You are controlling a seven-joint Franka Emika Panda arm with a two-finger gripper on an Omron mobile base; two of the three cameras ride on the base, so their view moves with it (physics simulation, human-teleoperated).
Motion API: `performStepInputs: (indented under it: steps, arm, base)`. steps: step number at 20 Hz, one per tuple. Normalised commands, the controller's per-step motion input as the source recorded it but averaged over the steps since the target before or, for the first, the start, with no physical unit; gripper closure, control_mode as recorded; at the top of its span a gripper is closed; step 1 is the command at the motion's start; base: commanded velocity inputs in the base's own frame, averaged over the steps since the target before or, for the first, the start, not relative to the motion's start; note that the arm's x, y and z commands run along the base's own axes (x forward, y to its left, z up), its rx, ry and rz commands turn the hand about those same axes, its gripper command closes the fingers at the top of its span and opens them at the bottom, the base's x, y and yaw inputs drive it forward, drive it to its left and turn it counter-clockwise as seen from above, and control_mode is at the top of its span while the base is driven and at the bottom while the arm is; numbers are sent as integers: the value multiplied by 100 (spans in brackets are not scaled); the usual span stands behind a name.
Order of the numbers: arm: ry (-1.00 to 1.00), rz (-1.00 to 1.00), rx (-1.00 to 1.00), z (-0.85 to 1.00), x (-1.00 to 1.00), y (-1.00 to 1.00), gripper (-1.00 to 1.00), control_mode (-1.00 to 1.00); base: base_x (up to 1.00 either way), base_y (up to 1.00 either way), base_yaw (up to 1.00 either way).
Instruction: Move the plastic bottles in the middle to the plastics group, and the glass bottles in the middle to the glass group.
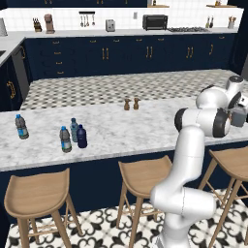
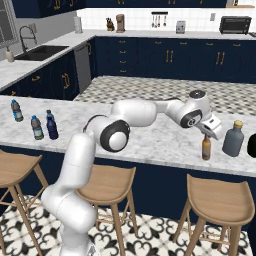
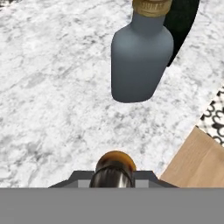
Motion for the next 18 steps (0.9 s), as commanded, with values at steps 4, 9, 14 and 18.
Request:
performStepInputs:
  steps: [4,9,14,18]
  arm:
    - [-9,0,0,0,25,-12,100,-100]
    - [-4,0,0,-10,18,-15,100,-100]
    - [0,0,-4,-33,16,-7,100,-100]
    - [0,0,-3,-41,2,0,100,-100]
  base:
    - [0,0,0]
    - [0,0,0]
    - [0,0,0]
    - [0,0,0]
